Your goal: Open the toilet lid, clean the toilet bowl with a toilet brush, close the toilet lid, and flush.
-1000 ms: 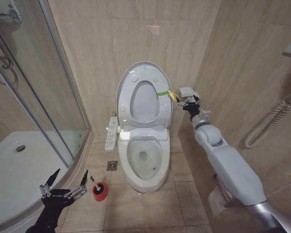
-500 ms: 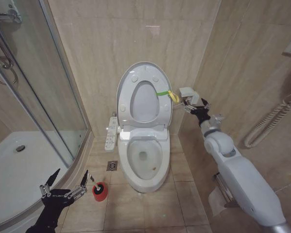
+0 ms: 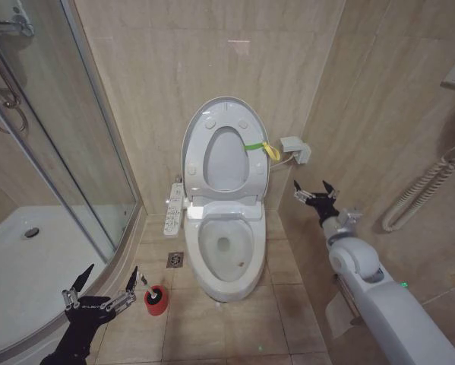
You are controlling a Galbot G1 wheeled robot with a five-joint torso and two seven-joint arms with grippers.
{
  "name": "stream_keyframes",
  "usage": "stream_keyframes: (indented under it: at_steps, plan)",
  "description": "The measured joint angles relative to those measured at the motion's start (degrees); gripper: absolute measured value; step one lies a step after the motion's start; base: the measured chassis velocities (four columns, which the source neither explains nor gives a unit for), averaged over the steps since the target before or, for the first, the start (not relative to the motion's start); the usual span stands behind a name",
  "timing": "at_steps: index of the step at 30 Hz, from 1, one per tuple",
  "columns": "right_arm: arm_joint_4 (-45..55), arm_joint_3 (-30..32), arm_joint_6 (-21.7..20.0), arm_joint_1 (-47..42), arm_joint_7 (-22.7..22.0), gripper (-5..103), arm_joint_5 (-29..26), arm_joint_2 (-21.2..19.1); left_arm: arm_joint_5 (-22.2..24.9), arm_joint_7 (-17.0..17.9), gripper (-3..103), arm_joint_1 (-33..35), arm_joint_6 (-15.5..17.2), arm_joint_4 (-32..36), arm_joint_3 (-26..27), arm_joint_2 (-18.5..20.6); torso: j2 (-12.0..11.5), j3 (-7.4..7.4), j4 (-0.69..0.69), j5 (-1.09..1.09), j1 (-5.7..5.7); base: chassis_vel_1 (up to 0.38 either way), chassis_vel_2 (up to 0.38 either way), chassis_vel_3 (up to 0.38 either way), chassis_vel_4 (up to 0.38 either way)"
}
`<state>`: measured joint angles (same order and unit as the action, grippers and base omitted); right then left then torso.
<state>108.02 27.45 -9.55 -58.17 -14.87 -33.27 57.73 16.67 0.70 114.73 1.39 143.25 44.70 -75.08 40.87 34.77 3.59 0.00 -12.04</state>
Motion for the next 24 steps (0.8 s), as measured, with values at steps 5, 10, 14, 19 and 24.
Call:
stream_keyframes:
  at_steps: [5,10,14,19,24]
  plan:
    - [2.04,1.64,0.48,-3.37,0.05,100,1.19,1.24,0.0,0.0,100,0.0,0.0,0.0,0.0,0.0,0.0,0.0,0.0,0.0,0.0,0.0,0.0,0.0,0.0]
    - [3.78,3.93,1.72,-9.21,0.74,100,3.3,3.7,0.0,0.0,100,0.0,0.0,0.0,0.0,0.0,0.0,0.0,0.01,-0.01,0.0,0.0,0.0,0.0,0.0]
    - [4.15,4.87,2.66,-12.33,1.3,100,4.38,4.27,0.0,0.0,100,0.0,0.0,0.0,0.0,0.0,0.0,0.0,0.01,0.0,0.0,0.0,0.0,0.0,0.0]
    - [5.2,6.59,3.71,-16.57,1.56,100,5.95,5.28,0.0,0.0,100,0.0,0.0,0.0,0.0,0.0,0.0,0.0,0.01,0.0,0.0,0.0,0.0,0.0,0.0]
    - [6.0,7.84,4.48,-19.43,2.02,100,7.14,6.43,0.0,0.0,100,0.0,0.0,0.0,0.0,0.0,0.0,0.0,0.01,0.0,0.0,0.0,0.0,0.0,0.0]
